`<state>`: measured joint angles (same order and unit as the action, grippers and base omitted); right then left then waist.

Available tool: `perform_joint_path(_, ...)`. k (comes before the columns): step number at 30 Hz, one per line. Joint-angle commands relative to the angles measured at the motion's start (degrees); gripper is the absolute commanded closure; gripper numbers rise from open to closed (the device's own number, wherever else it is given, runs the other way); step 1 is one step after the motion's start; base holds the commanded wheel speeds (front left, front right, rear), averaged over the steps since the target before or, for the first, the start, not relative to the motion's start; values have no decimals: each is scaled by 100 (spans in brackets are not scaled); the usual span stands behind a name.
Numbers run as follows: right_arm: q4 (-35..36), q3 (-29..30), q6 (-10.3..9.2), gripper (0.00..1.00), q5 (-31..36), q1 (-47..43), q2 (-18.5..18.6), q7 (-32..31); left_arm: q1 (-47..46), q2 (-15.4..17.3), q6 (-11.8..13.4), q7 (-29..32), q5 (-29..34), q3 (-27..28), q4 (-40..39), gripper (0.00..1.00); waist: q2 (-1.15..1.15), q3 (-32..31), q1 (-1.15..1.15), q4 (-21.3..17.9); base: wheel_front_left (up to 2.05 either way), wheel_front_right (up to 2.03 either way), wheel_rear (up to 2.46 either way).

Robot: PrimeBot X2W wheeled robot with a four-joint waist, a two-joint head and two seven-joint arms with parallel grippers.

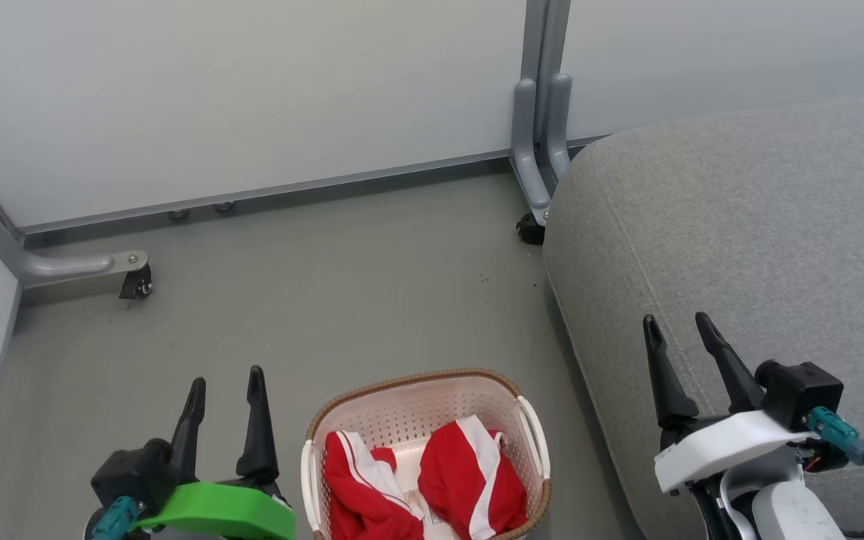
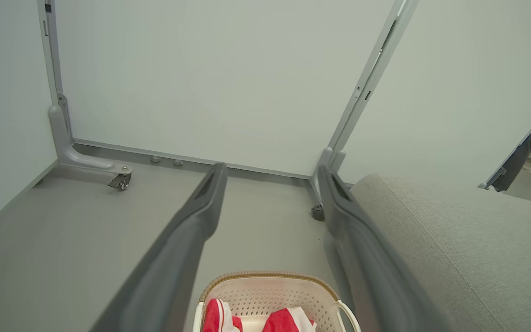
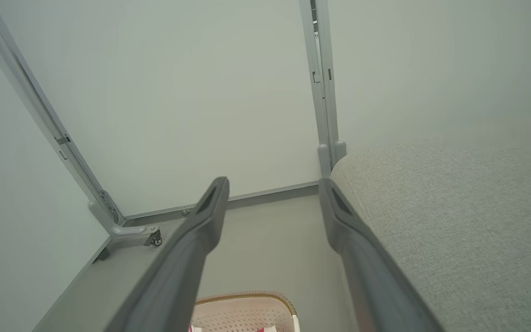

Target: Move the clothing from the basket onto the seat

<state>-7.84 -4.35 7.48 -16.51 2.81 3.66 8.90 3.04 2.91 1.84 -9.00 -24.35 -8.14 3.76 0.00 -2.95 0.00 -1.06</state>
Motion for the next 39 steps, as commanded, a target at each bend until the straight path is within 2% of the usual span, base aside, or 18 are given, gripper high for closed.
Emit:
perform_joint_path(1, 13, -18, 1, 0, 210, -17, 35, 64, 54, 77, 77, -53, 162, -61, -33, 0, 0, -9, 0, -6, 0, 0, 0)
perform_joint_path(10, -42, -127, 1, 0, 787, -50, 25, 190, 85, 159, 323, -179, 640, -334, 97, 0, 0, -35, 0, -28, 0, 0, 0)
perform_joint_path(19, -48, -193, 1, 0, 1241, -51, 5, 302, 44, 241, 463, -290, 1072, -612, 149, 0, 0, -47, 0, -37, 0, 0, 0)
perform_joint_path(27, -2, -240, 2, 0, 1388, -72, -23, 404, 117, 232, 570, -385, 1357, -628, 96, 0, 0, -65, 0, -54, 0, 0, 0)
perform_joint_path(39, -94, -440, 1, 0, 1419, -126, -35, 523, 347, 3, 46, -519, 1245, 48, 140, 0, 0, -99, 0, -66, 0, 0, 0)
